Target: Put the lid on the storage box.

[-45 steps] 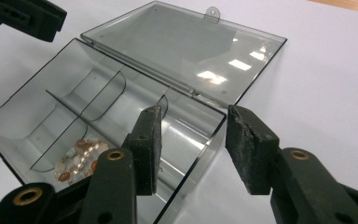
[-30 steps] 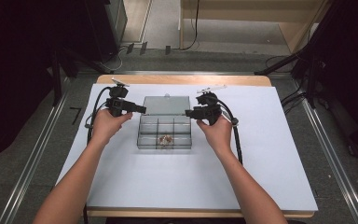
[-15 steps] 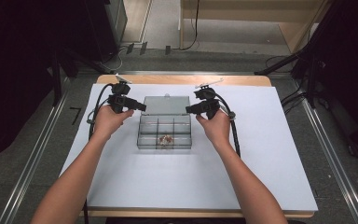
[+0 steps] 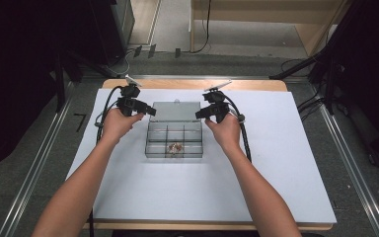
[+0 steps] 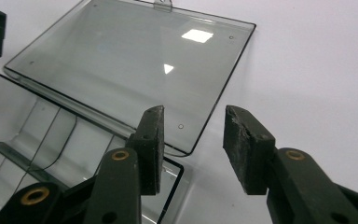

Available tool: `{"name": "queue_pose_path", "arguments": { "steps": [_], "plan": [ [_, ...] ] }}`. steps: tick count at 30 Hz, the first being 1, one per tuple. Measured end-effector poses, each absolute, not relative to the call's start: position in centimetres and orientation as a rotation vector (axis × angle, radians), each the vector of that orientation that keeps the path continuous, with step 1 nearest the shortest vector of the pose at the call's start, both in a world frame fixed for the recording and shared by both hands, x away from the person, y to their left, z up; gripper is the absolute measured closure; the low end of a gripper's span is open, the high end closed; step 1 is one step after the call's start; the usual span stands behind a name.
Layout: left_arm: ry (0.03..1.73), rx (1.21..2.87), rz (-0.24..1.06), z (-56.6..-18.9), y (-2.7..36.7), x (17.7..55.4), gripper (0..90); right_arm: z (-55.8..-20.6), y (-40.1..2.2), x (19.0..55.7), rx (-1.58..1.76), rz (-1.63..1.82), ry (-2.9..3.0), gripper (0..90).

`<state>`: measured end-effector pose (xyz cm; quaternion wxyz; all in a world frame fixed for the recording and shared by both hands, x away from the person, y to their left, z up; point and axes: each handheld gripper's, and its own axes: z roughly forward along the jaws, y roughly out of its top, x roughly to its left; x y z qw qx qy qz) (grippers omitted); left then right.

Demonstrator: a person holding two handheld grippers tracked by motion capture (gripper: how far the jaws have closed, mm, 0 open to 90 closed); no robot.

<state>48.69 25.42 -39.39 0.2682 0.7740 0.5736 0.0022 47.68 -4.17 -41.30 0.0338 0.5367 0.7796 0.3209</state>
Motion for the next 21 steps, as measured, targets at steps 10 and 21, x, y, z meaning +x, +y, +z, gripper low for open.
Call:
{"name": "queue_pose_path", "arguments": {
  "steps": [10,21],
  "plan": [
    [1.58,2.09,-0.016,-39.7,25.3,49.2,52.1,-41.6,-3.2,48.9,1.748,0.912,2.432,61.5],
    [1.622,2.098,-0.044,-40.8,24.9,49.8,52.7,-42.1,-2.9,50.0,1.826,0.865,2.448,61.8]
  ]
}}
